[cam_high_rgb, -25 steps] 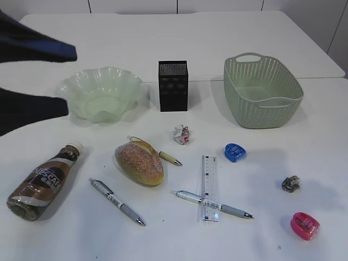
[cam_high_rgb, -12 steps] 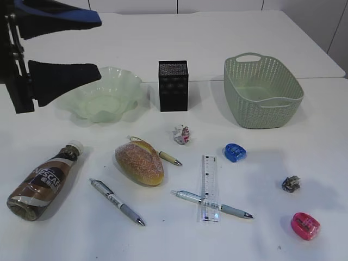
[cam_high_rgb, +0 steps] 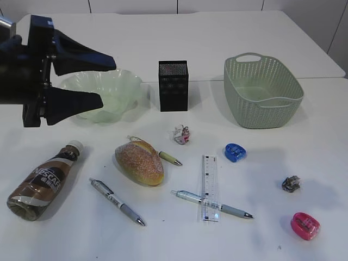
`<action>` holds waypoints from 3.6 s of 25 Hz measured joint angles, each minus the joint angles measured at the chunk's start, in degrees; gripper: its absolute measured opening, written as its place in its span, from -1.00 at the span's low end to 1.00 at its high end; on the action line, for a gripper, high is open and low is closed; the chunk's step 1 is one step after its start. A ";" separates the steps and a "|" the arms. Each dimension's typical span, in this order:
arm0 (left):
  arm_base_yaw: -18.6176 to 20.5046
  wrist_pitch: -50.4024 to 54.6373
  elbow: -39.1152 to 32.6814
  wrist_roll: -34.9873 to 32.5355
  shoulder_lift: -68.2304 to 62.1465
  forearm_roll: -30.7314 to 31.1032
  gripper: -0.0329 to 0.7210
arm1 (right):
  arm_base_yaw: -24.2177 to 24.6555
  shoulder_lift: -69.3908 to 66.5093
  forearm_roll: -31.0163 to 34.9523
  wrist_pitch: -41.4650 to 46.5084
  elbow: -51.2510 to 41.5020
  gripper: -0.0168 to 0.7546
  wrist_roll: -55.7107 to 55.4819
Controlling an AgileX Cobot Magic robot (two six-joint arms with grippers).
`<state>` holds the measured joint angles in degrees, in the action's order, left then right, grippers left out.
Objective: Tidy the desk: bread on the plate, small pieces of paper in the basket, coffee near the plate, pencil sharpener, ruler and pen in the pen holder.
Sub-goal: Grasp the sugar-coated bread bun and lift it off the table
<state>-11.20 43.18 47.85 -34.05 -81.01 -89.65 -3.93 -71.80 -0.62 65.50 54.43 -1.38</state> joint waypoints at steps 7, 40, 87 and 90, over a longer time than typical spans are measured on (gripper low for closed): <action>-4.61 -2.16 12.42 14.02 -10.43 17.89 0.50 | 0.00 -2.71 0.93 0.11 0.71 0.52 0.00; -7.96 14.62 32.42 49.82 -33.07 54.48 0.90 | 0.10 -8.88 3.97 4.06 5.86 0.52 -0.11; -7.96 12.88 36.95 48.57 -42.57 55.02 -0.28 | 0.10 -8.88 4.23 3.84 5.86 0.52 -0.11; -7.96 13.34 37.08 47.28 -42.67 55.02 -0.38 | 0.10 -8.88 4.23 3.84 5.86 0.52 -0.11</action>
<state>-19.17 56.52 84.94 13.23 -123.68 -34.63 -3.84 -80.69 3.61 69.33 60.29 -1.49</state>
